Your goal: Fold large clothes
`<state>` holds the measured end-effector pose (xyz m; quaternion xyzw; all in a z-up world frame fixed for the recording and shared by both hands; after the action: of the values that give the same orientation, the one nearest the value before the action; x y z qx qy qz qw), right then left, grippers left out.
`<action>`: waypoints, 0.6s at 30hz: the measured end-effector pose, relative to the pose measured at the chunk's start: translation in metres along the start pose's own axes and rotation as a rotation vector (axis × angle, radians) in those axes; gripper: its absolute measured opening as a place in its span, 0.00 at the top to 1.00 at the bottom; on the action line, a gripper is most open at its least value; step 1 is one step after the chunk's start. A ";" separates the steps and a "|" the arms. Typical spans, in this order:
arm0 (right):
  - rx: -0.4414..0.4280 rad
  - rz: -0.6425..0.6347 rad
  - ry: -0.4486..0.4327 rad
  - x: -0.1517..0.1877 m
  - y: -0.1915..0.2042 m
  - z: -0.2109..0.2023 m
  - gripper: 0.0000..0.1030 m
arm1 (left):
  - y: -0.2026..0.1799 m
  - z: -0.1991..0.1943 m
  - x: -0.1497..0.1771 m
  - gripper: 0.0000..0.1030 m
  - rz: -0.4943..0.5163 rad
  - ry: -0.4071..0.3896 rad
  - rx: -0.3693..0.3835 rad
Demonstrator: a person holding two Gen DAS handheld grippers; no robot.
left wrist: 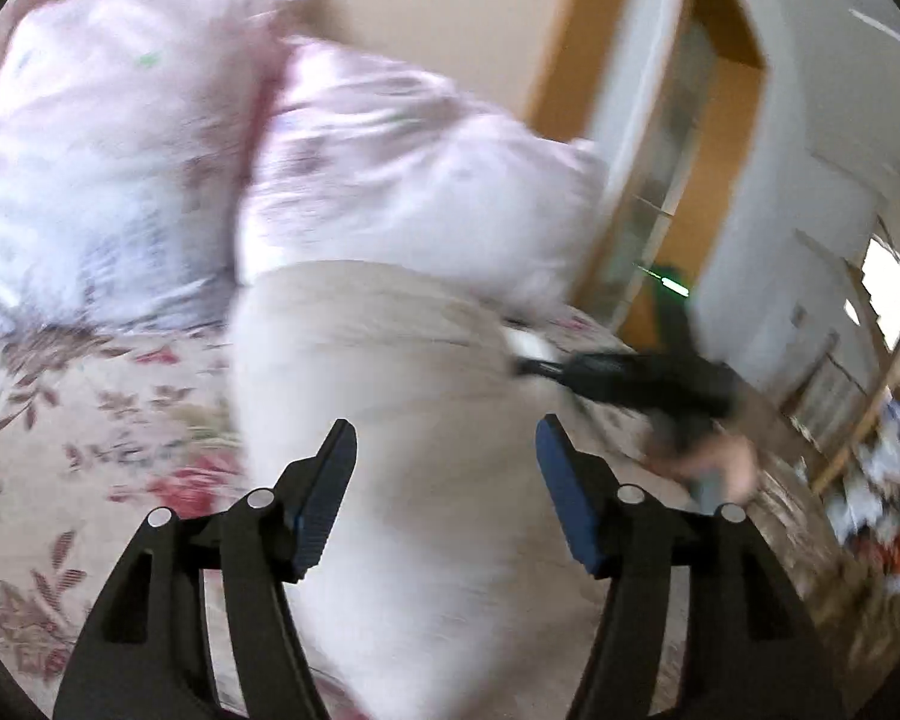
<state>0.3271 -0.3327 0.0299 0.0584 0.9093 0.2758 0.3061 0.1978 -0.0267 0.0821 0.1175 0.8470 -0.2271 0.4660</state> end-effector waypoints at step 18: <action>0.105 0.058 -0.002 -0.004 -0.028 0.014 0.88 | 0.051 0.086 0.010 0.42 -0.100 0.169 -0.061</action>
<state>0.3405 -0.3504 0.0077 0.1009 0.9202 0.2362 0.2953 0.2764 -0.0245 0.0200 0.0798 0.8945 -0.2135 0.3846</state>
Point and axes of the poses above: each gripper's, at about its wrist camera, not at the fingertips, and z roughly the way its jaws point, y to its left, x to its underside, the point moved 2 cm from there along z, roughly the way its jaws point, and after that the axes turned 2 degrees about z, right-handed, at the moved point
